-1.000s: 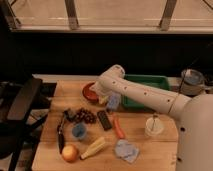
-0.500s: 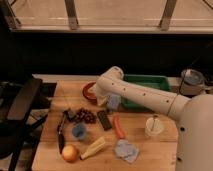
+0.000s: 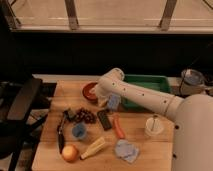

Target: Stack bowls into tray

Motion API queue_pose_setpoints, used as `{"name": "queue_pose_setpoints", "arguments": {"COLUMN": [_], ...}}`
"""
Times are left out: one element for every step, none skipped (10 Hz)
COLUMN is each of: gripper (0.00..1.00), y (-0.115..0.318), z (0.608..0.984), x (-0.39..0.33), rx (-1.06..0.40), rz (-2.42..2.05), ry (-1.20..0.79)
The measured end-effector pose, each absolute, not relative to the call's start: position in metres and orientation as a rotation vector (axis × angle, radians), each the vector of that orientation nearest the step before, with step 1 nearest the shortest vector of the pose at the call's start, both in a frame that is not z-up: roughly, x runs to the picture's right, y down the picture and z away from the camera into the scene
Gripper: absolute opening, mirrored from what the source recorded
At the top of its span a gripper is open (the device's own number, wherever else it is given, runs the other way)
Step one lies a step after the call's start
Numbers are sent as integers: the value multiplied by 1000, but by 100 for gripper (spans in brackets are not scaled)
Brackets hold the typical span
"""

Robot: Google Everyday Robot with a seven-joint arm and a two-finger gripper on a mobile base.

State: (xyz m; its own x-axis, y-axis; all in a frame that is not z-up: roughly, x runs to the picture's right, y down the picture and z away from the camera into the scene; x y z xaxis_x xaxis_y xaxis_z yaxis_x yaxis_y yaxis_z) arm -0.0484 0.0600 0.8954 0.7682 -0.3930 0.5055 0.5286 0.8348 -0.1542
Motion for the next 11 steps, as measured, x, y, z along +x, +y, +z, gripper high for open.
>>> {"name": "queue_pose_setpoints", "arguments": {"gripper": [59, 50, 41, 31, 21, 16, 16, 16, 16, 16, 16], "y": [61, 63, 64, 66, 66, 65, 61, 54, 39, 23, 7], "z": [903, 908, 910, 912, 910, 908, 902, 894, 883, 872, 861], "x": [-49, -50, -53, -57, -63, -66, -69, -72, -72, -71, -70], "rx": [-304, -305, -300, -294, -283, -272, -252, -228, -188, -151, -112], "rz": [-494, -490, -495, -504, -518, -530, -541, -549, -558, -558, -556], "ry": [-482, -487, -494, -501, -509, -515, -521, -533, -539, -546, -552]}}
